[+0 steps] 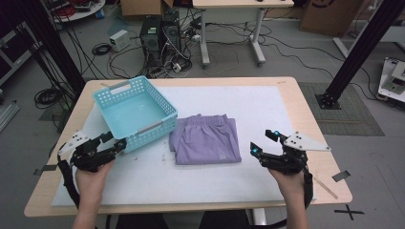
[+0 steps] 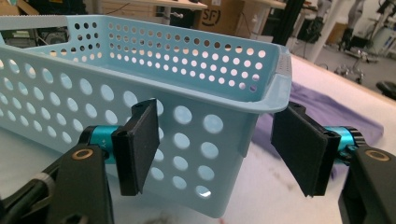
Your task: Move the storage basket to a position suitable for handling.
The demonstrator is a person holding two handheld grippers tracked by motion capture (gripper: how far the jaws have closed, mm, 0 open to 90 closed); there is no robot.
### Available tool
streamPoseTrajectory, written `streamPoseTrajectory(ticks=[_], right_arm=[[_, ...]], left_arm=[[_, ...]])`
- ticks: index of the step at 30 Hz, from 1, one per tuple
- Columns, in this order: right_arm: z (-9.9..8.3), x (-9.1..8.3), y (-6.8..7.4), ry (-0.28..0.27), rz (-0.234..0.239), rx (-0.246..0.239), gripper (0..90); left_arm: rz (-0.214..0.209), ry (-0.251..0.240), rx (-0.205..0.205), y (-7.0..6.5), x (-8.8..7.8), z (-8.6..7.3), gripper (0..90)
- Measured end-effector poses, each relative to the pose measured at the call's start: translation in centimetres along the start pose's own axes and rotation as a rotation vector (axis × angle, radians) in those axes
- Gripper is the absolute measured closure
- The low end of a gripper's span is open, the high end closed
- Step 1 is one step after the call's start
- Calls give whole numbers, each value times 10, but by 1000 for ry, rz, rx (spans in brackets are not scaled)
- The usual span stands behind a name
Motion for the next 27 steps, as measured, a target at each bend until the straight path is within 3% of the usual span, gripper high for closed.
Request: streamPoseTrajectory(ticks=[3, 6, 8, 10, 14, 21, 27], right_arm=[[0, 0, 0, -1, 1, -1, 274], [0, -1, -1, -5, 0, 2, 273], [0, -1, -1, -5, 1, 2, 274], [-1, 1, 0, 0, 5, 1, 274], [-2, 4, 3, 6, 10, 1, 274], [-3, 18, 11, 5, 7, 8, 273], [7, 60, 38, 7, 28, 8, 273]], left_arm=[[-11, 4, -9, -11, 14, 4, 343], [-53, -7, 2, -32, 37, 7, 414], [-56, -13, 3, -35, 42, 7, 424], [-50, 29, 9, -43, 65, 2, 421], [-78, 74, 21, -51, 83, -9, 416], [-76, 118, 64, -53, 88, -17, 389], [-65, 92, 80, -45, 73, -19, 306]])
Point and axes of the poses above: each handheld gripper's, and its own axes: x roughly forward along the jaws, z roughly out of its top, y roughly to its left, the point moved 9 cm from there along x, roughly forward along the jaws, and after that the axes turned 6 degrees about y, right-handed, at the moved point
